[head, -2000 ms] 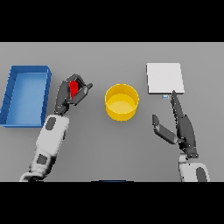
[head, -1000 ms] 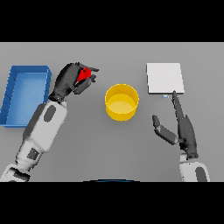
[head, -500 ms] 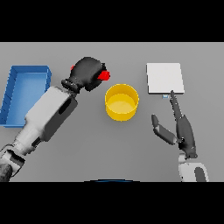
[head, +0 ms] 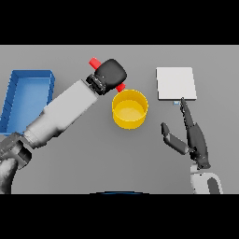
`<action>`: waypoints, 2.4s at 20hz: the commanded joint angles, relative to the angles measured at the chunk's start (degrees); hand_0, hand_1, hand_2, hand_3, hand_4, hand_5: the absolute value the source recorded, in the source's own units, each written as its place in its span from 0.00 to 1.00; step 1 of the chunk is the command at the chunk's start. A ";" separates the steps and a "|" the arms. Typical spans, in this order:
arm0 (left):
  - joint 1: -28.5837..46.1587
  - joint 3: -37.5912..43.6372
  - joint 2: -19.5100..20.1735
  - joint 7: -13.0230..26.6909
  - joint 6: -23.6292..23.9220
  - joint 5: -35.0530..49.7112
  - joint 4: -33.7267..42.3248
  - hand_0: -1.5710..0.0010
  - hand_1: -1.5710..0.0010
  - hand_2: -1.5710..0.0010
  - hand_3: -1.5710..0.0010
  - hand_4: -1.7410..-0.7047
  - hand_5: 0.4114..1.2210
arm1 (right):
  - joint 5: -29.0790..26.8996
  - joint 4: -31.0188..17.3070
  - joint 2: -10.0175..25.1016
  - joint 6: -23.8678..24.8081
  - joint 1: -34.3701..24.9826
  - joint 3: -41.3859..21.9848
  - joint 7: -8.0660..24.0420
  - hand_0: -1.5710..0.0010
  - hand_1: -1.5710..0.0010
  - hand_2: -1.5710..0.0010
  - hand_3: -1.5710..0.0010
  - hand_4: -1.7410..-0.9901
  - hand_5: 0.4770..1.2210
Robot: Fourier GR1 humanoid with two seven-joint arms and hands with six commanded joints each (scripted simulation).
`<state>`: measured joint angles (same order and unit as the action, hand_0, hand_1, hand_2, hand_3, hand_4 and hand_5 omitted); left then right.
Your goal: Pick up the red beaker and tilt it to pour out 1 green nut into yellow bowl. Pick up the yellow bowl and place it on the metallic measuring scale.
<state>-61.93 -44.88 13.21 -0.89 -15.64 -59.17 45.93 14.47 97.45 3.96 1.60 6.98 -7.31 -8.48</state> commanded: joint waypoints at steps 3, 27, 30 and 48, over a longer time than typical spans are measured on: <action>-3.72 -3.61 -0.20 -0.68 -1.45 -4.29 -3.64 0.00 0.00 0.00 0.00 0.03 1.00 | 0.41 0.18 -0.73 0.07 0.91 -0.82 -1.23 1.00 1.00 1.00 1.00 0.90 0.29; -15.29 -19.92 -5.88 -7.71 -1.77 -22.16 -10.33 0.00 0.00 0.00 0.00 0.01 1.00 | 2.25 -0.40 -1.12 1.96 -0.91 -0.78 -0.91 1.00 1.00 1.00 1.00 0.95 0.28; -20.09 -16.62 -5.27 -8.26 -1.34 -21.07 -13.31 0.00 0.00 0.00 0.00 0.02 1.00 | 3.16 -0.92 -1.54 2.45 -0.80 -1.30 -1.31 1.00 1.00 1.00 1.00 0.95 0.28; -19.89 28.79 15.97 8.69 10.67 13.95 -29.62 0.00 0.00 0.00 0.10 0.00 1.00 | 0.25 -1.92 -1.63 1.45 -2.53 -0.34 -0.64 1.00 1.00 1.00 1.00 0.96 0.24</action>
<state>-81.76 -16.12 29.26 7.91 -5.10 -45.23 16.25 14.71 95.54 2.34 3.06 4.46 -7.64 -9.25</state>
